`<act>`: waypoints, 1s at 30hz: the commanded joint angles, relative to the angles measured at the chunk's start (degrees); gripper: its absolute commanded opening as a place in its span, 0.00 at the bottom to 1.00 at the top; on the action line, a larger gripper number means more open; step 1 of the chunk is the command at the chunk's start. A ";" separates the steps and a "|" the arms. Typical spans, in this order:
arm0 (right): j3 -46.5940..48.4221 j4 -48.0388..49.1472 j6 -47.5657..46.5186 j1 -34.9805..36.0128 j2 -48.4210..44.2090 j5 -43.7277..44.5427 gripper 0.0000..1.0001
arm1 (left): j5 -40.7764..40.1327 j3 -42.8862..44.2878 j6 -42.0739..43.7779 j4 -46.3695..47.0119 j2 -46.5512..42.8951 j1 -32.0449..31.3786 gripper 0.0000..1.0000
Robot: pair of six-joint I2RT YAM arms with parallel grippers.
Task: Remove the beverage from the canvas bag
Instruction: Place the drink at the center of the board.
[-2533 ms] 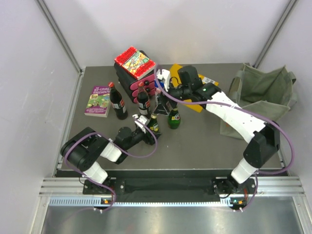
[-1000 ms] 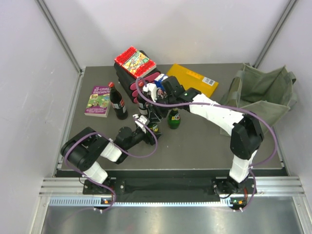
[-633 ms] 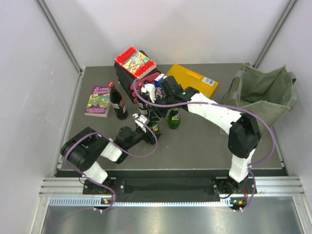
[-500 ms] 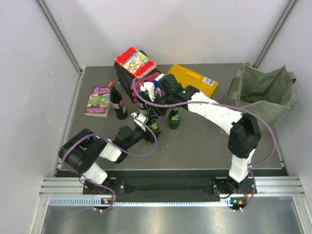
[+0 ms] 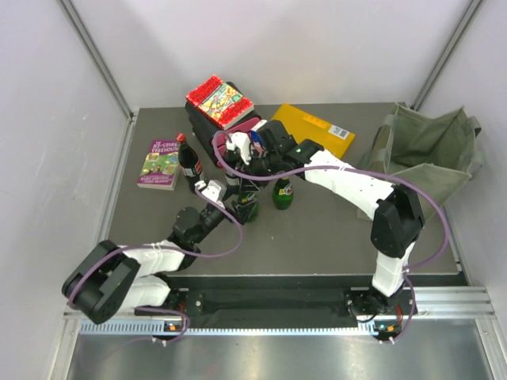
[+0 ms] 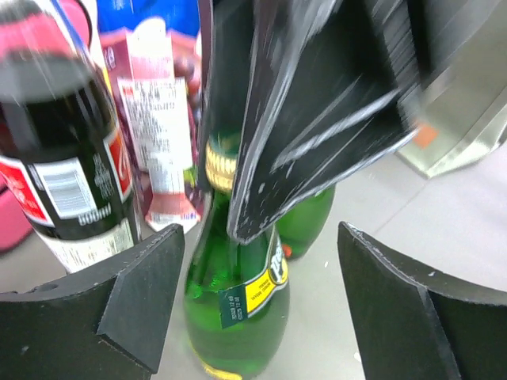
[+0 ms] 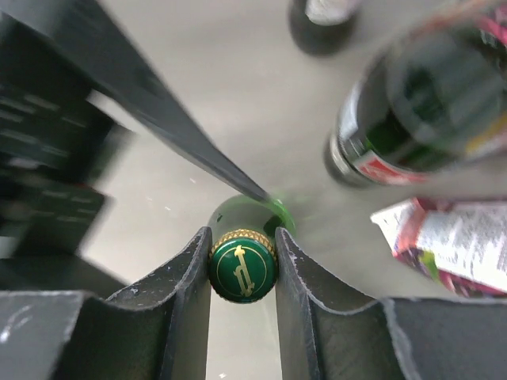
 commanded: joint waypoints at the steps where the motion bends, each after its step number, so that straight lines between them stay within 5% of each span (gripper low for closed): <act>1: 0.14 7.49 -1.90 0.03 -3.94 1.77 0.00 | -0.51 -1.13 0.07 -1.55 -4.52 -0.28 0.83; 18: -11.81 19.00 -6.47 0.03 -9.21 10.39 0.05 | -1.31 -3.07 -3.53 -29.67 -28.25 -0.19 0.83; 19: -12.78 18.91 -6.73 0.03 -9.39 10.12 0.07 | -0.96 -2.89 -3.62 -31.77 -29.04 -0.28 0.83; 23: -14.72 18.39 -7.87 0.03 -10.97 9.42 0.44 | -0.08 -0.53 -4.24 -37.75 -32.38 -0.19 0.83; 30: -11.57 15.40 -7.79 0.03 -12.81 7.93 0.68 | 0.89 4.93 -4.67 -46.89 -33.97 -0.19 0.83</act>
